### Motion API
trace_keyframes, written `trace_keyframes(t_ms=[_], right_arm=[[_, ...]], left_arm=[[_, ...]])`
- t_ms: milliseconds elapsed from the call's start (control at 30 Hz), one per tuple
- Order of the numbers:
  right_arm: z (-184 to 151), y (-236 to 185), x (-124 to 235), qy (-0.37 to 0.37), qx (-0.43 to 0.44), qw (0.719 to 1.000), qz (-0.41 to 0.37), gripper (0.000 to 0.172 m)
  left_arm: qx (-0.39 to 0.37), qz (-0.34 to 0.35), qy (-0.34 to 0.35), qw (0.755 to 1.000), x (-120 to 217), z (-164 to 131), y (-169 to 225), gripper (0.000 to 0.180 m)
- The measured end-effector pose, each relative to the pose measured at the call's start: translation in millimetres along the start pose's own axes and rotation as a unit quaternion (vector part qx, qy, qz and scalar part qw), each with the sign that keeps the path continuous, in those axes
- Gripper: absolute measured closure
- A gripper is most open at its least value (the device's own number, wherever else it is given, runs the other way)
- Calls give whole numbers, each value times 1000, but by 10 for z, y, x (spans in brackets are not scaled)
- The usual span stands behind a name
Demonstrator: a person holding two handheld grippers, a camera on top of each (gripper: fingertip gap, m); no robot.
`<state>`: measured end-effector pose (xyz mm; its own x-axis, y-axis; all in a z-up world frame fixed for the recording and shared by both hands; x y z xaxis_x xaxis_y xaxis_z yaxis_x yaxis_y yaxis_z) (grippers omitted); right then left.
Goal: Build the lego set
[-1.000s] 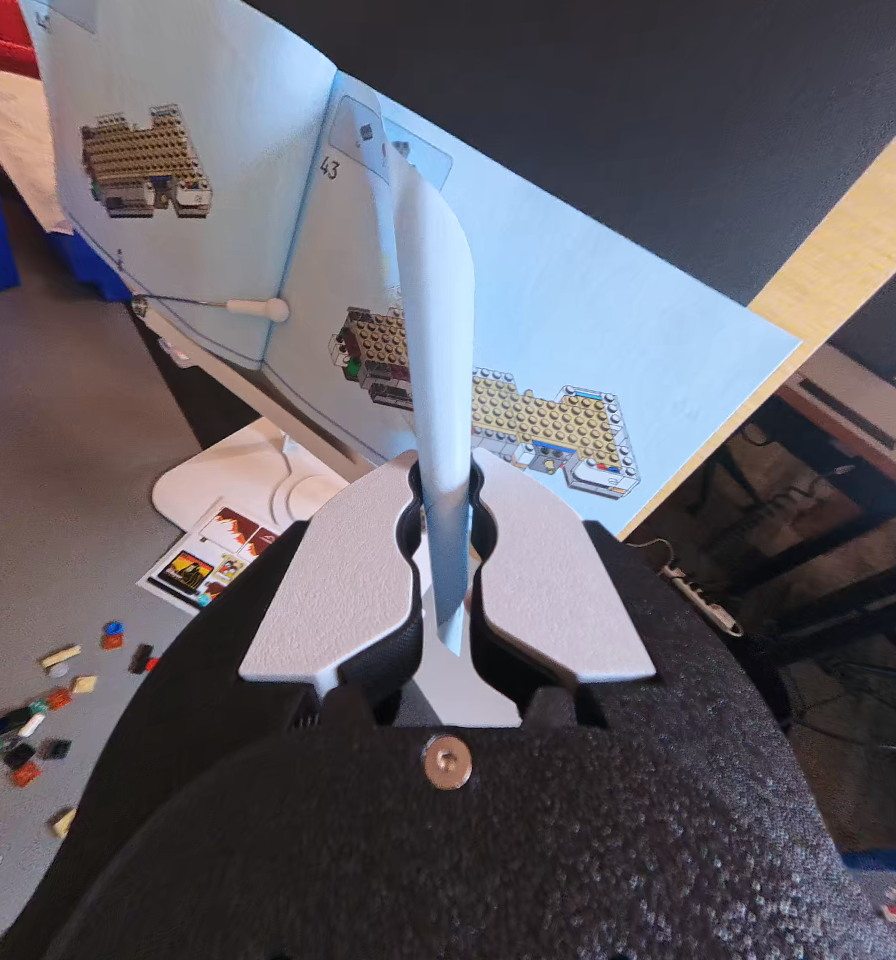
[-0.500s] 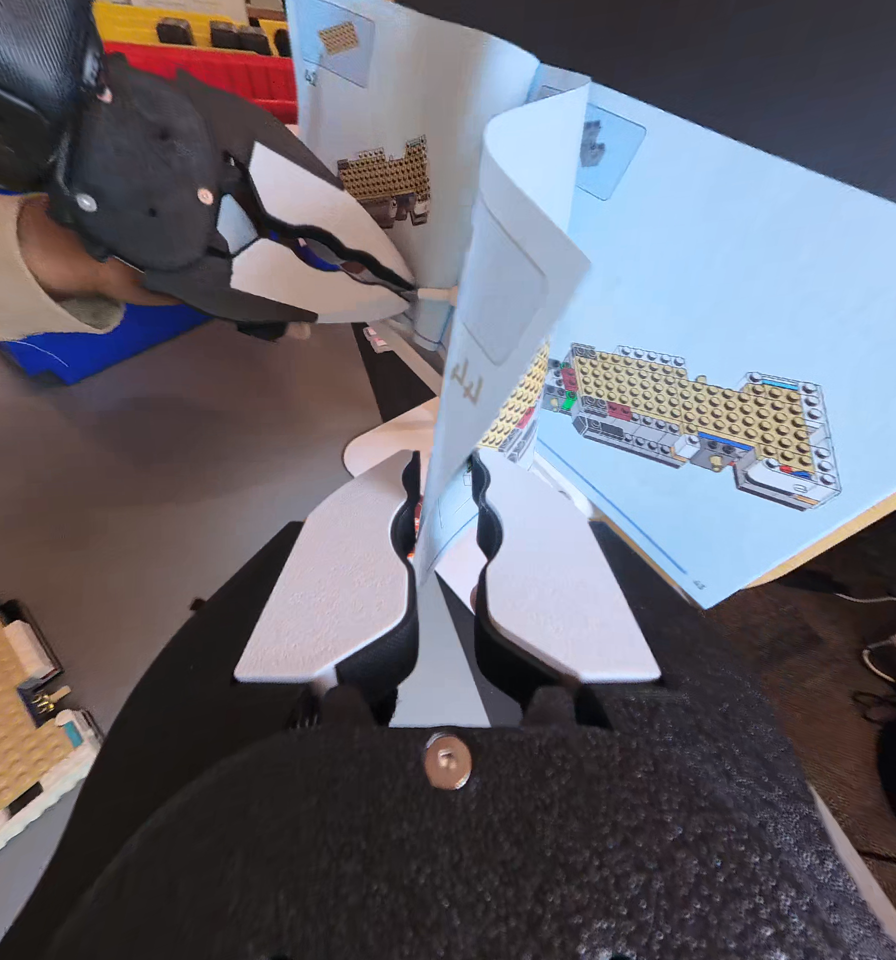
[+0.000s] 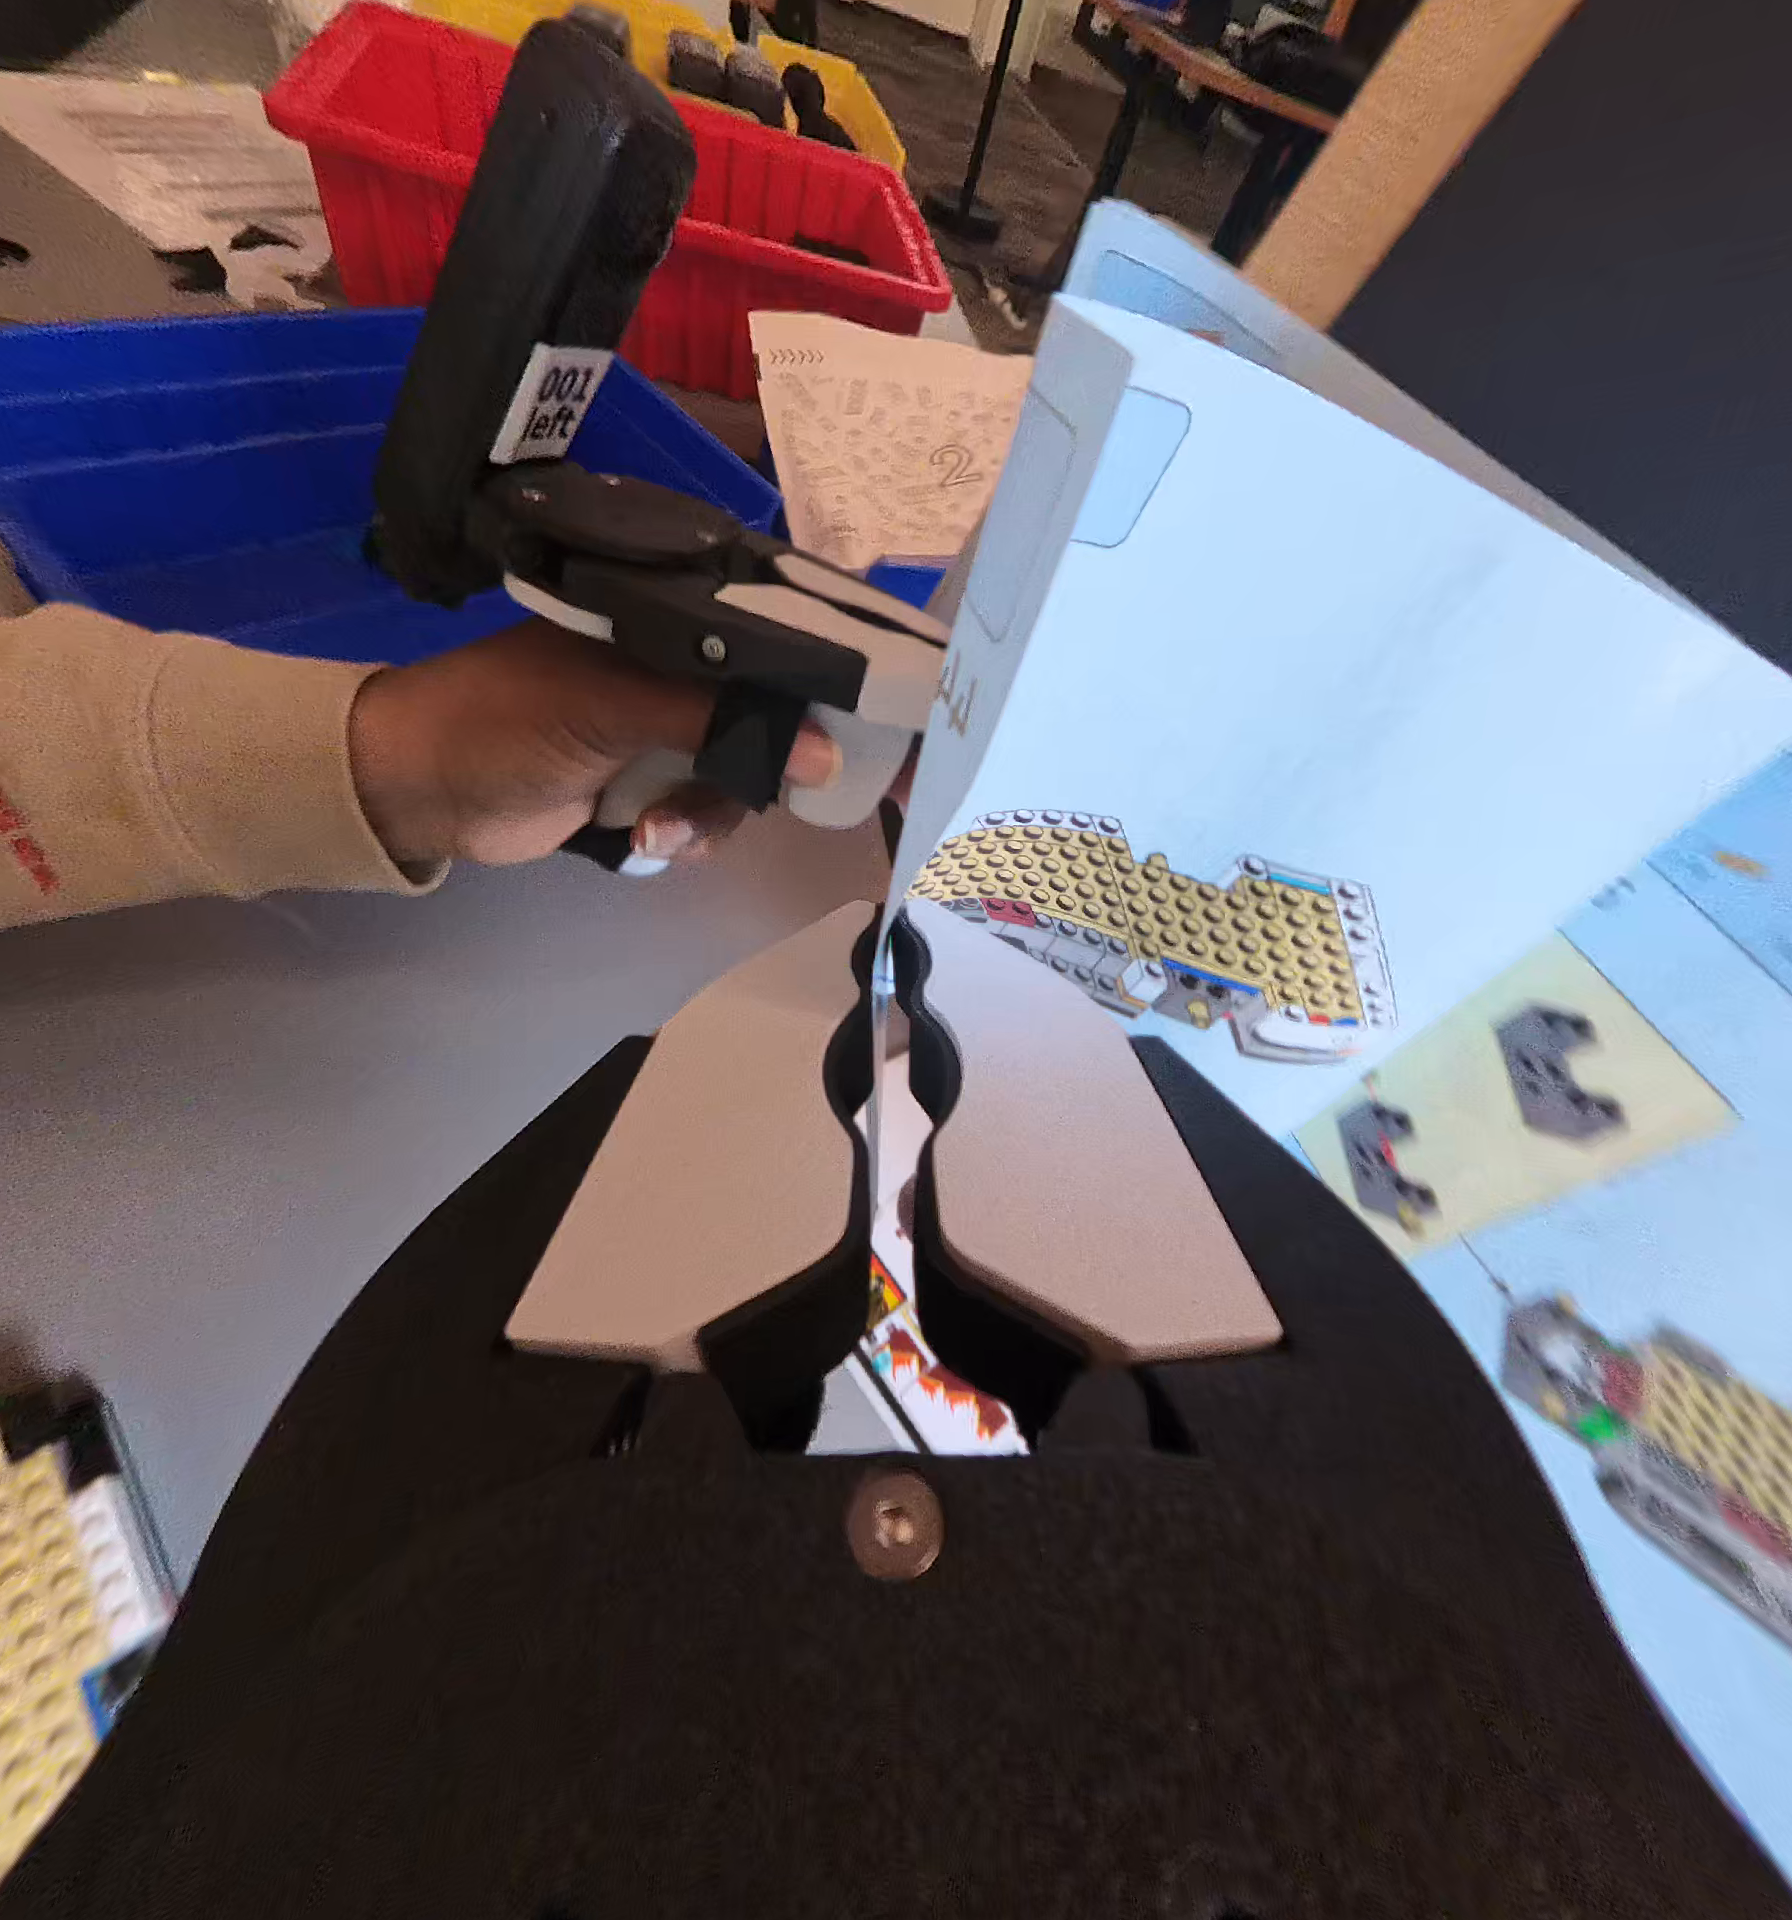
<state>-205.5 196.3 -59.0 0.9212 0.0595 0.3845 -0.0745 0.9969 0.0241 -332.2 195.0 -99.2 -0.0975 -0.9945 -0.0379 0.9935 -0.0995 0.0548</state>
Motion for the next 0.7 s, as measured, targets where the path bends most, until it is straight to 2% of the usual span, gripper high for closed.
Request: trace_keyframes(t_ms=[133, 233, 333, 433, 500, 567, 633, 700], right_arm=[[57, -57, -658, -39, 11, 999, -35, 168], [74, -162, -878, -54, 20, 998, -10, 147], [239, -455, -595, -22, 19, 993, 113, 141], [466, -381, -97, 65, 7, 990, 121, 141], [540, -83, 218, 115, -8, 991, 71, 142], [492, 398, 451, 142, -11, 989, -41, 152], [309, 853, 580, 132, 6, 979, -156, 155], [62, 1125, 560, 90, 17, 973, -210, 162]], left_arm=[[54, -28, 26, 998, 56, -97, -54, 177], [95, -56, 45, 993, 65, -138, -96, 177], [124, -84, 52, 987, 62, -156, -110, 178], [109, -83, 53, 989, 56, -148, -109, 178], [114, -82, 57, 988, 54, -151, -110, 178], [125, -84, 62, 987, 55, -153, -110, 178], [127, -82, 64, 986, 58, -159, -109, 178], [129, -80, 65, 986, 63, -169, -109, 178]])
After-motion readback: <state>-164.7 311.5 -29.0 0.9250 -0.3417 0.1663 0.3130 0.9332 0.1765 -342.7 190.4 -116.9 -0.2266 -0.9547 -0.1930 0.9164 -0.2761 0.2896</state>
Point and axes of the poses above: each gripper's, where its closed fingertips meet, x back along the fingers, z out of its top, y = z × x across the jaws, the point moved 4 cm from there along x, back along the fingers, and after that the axes turned 15 degrees about -x, right-handed, at the moved point
